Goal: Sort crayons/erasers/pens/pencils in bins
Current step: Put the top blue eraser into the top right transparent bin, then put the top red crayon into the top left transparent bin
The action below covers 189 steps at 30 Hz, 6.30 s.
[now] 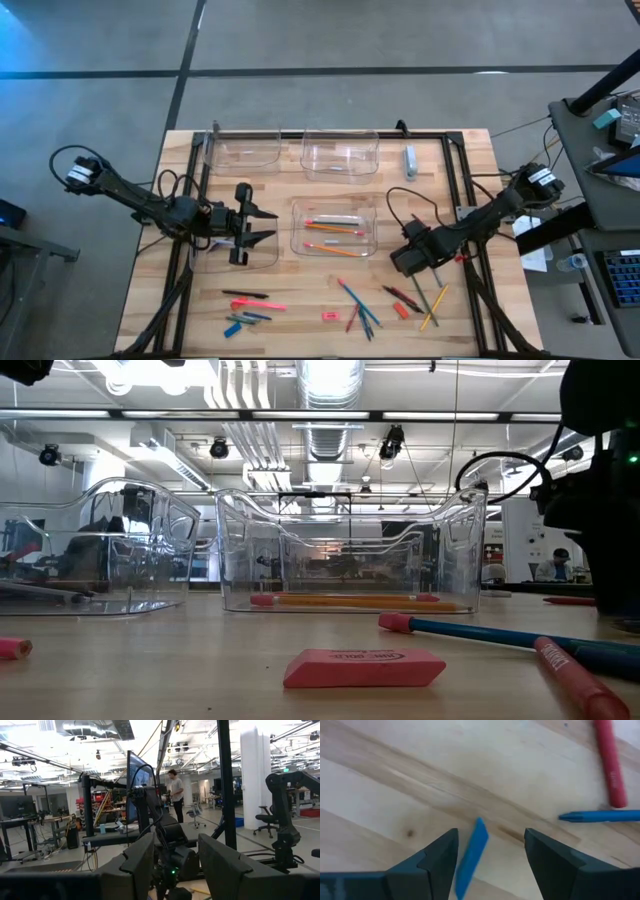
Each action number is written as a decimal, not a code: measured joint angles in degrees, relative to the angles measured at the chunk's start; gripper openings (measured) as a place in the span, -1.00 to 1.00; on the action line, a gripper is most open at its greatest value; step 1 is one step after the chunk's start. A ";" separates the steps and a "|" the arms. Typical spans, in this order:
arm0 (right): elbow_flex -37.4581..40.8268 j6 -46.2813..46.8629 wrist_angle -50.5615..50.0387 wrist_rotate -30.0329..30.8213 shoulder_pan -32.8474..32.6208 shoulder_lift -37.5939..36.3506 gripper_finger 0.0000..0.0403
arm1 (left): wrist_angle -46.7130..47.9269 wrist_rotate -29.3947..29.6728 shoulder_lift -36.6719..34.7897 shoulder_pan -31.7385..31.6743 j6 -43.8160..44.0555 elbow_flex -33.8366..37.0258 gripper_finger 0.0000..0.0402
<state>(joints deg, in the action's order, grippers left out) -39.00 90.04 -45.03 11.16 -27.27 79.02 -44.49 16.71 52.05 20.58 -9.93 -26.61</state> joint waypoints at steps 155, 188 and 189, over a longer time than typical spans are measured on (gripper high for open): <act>-4.52 -60.96 47.72 2.60 29.92 -22.84 -0.93 | 2.89 1.01 0.97 -2.42 3.13 -0.02 -0.14; -26.76 -75.15 66.42 -6.41 24.26 8.31 -0.94 | -2.68 -4.50 24.49 -16.24 21.55 -6.90 0.22; -27.02 -75.21 66.03 -6.20 24.21 8.41 -0.94 | -2.46 -4.48 24.08 -16.24 21.55 -6.86 0.15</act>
<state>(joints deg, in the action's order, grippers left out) -66.03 14.83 21.00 4.96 -3.06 87.44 -46.95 12.23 76.14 4.34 11.62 -33.47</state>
